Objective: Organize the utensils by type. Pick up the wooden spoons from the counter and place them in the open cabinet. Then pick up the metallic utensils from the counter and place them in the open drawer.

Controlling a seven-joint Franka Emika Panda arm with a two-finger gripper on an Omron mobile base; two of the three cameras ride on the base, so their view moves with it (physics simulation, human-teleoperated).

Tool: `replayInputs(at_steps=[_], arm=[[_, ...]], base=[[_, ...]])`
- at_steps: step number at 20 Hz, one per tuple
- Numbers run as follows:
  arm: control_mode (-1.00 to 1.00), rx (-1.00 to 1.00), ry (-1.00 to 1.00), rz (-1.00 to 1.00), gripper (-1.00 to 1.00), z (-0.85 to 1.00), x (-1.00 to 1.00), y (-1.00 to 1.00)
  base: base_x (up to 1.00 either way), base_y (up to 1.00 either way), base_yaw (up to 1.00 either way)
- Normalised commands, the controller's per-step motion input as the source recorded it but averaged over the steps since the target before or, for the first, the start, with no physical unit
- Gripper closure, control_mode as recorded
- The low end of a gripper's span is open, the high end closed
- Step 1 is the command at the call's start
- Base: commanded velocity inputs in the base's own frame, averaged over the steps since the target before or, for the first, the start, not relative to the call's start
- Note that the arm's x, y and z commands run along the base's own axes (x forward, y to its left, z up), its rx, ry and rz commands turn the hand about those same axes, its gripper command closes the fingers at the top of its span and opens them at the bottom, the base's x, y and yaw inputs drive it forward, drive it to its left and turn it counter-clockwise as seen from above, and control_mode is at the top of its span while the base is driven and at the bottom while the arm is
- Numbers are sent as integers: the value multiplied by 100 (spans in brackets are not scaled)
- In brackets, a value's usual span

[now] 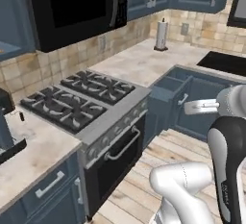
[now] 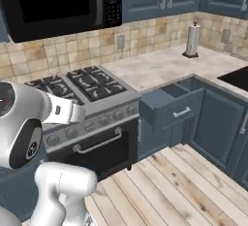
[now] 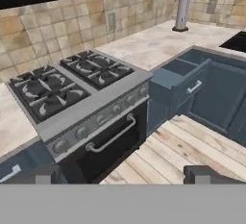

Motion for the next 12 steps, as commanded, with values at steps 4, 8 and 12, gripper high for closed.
replayInputs(at_steps=[4, 8, 12], arm=[[100, 0, 0, 0, -100, 0, 0, 0], [100, 0, 0, 0, -100, 0, 0, 0], [100, 0, 0, 0, -100, 0, 0, 0]], base=[[0, -22, -100], [0, -26, -100], [19, -43, -68]])
